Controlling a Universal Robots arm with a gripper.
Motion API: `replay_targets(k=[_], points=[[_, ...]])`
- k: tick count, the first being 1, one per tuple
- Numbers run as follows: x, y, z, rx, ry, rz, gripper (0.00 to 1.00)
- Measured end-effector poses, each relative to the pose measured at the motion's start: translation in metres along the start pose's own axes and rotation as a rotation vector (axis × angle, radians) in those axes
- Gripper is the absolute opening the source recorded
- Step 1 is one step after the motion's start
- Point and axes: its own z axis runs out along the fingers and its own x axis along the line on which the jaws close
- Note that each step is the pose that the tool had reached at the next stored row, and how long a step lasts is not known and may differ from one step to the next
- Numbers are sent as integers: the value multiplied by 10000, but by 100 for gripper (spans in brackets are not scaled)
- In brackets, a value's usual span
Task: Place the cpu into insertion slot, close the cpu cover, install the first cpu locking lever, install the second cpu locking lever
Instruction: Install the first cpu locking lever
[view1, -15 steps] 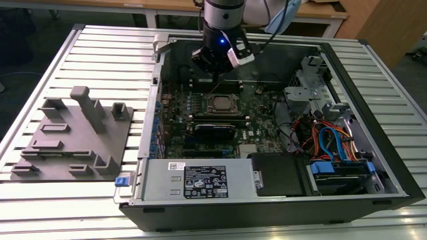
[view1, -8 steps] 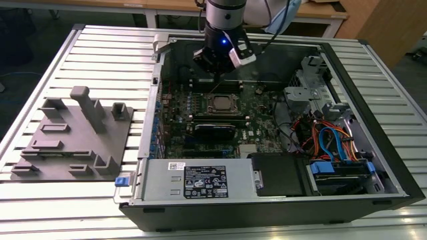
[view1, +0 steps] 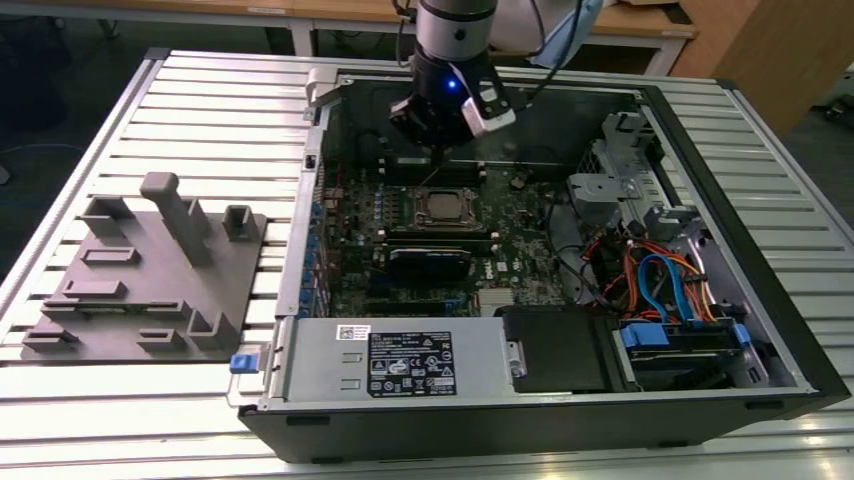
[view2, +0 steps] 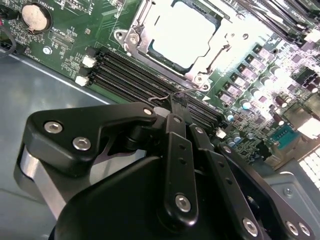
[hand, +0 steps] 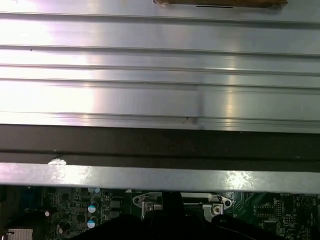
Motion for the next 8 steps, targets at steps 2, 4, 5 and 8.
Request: replay_targets(k=[2,4,5,8], points=[[-4,-1,10,1,1,1,10],[-13,-1,18,1,1,0,10],[-19,-2,22,1,1,1,10],[-50,-3,37,1,1,1,10]])
